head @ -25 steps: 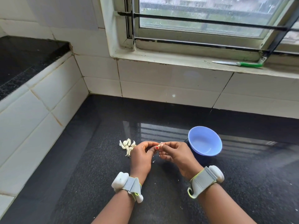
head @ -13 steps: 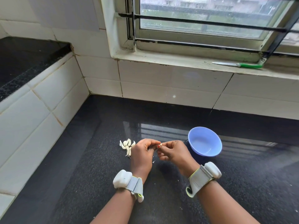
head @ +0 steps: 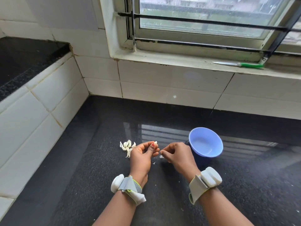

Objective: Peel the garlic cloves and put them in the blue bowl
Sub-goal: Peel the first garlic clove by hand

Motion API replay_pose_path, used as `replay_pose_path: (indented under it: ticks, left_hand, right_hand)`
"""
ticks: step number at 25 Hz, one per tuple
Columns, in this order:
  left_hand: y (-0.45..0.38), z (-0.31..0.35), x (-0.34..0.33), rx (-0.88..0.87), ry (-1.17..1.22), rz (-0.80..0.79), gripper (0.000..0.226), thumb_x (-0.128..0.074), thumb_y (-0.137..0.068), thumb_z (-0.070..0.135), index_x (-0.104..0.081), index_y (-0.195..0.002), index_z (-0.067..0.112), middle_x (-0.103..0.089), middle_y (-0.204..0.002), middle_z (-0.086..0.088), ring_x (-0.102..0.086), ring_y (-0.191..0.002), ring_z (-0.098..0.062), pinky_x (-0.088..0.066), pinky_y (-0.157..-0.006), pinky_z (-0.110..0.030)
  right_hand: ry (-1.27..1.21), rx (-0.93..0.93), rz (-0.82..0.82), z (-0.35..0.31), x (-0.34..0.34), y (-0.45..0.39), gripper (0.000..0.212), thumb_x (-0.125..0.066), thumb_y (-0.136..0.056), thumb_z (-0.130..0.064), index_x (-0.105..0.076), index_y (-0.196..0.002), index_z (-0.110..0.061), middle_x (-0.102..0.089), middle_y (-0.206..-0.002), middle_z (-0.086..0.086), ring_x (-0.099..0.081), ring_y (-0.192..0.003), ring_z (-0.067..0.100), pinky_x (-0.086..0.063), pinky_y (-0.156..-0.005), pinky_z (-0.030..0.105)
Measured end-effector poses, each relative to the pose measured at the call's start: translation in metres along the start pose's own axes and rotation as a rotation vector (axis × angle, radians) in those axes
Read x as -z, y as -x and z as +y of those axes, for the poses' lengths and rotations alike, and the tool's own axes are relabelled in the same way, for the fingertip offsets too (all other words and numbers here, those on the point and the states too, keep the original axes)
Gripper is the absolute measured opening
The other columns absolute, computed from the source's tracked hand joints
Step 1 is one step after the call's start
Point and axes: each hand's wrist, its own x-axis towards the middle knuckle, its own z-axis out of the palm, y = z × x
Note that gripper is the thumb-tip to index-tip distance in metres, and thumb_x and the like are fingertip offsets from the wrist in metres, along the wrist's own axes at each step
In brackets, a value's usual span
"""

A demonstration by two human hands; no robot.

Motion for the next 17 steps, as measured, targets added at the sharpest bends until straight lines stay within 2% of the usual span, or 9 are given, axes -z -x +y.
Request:
replay_pose_path:
  ticks: [2, 4, 6, 10, 14, 17]
  left_hand:
    - [0.001, 0.001, -0.001, 0.049, 0.041, -0.001, 0.008, -0.060, -0.088, 0.002, -0.065, -0.094, 0.000, -0.070, -0.078, -0.008, -0.067, -0.067, -0.011, -0.055, -0.061, -0.018]
    - [0.002, 0.001, -0.003, 0.091, 0.073, -0.017, 0.011, -0.059, -0.089, 0.004, -0.065, -0.097, -0.001, -0.070, -0.082, -0.009, -0.067, -0.068, -0.009, -0.054, -0.061, -0.018]
    - [0.003, 0.001, -0.004, 0.124, 0.084, -0.046, 0.013, -0.059, -0.090, 0.006, -0.066, -0.098, 0.000, -0.071, -0.084, -0.008, -0.067, -0.070, -0.009, -0.054, -0.062, -0.017]
    - [0.005, 0.003, -0.003, 0.126, 0.026, -0.095, 0.011, -0.063, -0.088, 0.009, -0.069, -0.095, 0.003, -0.071, -0.079, -0.004, -0.067, -0.073, -0.008, -0.055, -0.068, -0.019]
    - [0.003, 0.009, 0.002, -0.018, -0.207, -0.126, 0.009, -0.064, -0.087, 0.008, -0.072, -0.089, 0.006, -0.073, -0.076, -0.005, -0.067, -0.071, -0.010, -0.054, -0.063, -0.021]
    - [-0.004, 0.014, 0.007, -0.157, -0.479, -0.133, 0.010, -0.068, -0.085, 0.016, -0.075, -0.078, 0.018, -0.074, -0.073, -0.003, -0.070, -0.072, -0.022, -0.058, -0.068, -0.035]
  right_hand:
    - [-0.086, 0.024, 0.068, -0.002, 0.000, 0.001, 0.008, -0.077, -0.082, -0.028, -0.073, -0.079, -0.022, -0.069, -0.070, -0.011, -0.063, -0.067, 0.001, -0.049, -0.062, 0.015]
    - [-0.304, 0.032, 0.057, -0.004, -0.002, 0.001, 0.003, -0.074, -0.085, -0.023, -0.075, -0.088, -0.022, -0.073, -0.079, -0.010, -0.068, -0.077, 0.004, -0.057, -0.074, 0.024]
    - [-0.430, 0.038, 0.032, -0.006, -0.005, 0.003, 0.007, -0.073, -0.086, -0.021, -0.076, -0.091, -0.024, -0.075, -0.083, -0.010, -0.070, -0.082, 0.006, -0.059, -0.079, 0.031]
    - [-0.455, 0.058, 0.076, -0.004, -0.006, 0.003, 0.006, -0.076, -0.083, -0.023, -0.075, -0.089, -0.024, -0.074, -0.082, -0.009, -0.070, -0.081, 0.008, -0.060, -0.079, 0.034]
    - [-0.405, 0.121, 0.100, 0.000, -0.002, 0.001, 0.009, -0.077, -0.082, -0.018, -0.074, -0.088, -0.024, -0.074, -0.082, -0.008, -0.070, -0.080, 0.007, -0.060, -0.077, 0.030]
    - [-0.314, 0.233, 0.140, 0.003, -0.002, 0.001, 0.013, -0.078, -0.080, -0.010, -0.075, -0.090, -0.018, -0.072, -0.085, -0.007, -0.068, -0.080, 0.005, -0.057, -0.075, 0.022]
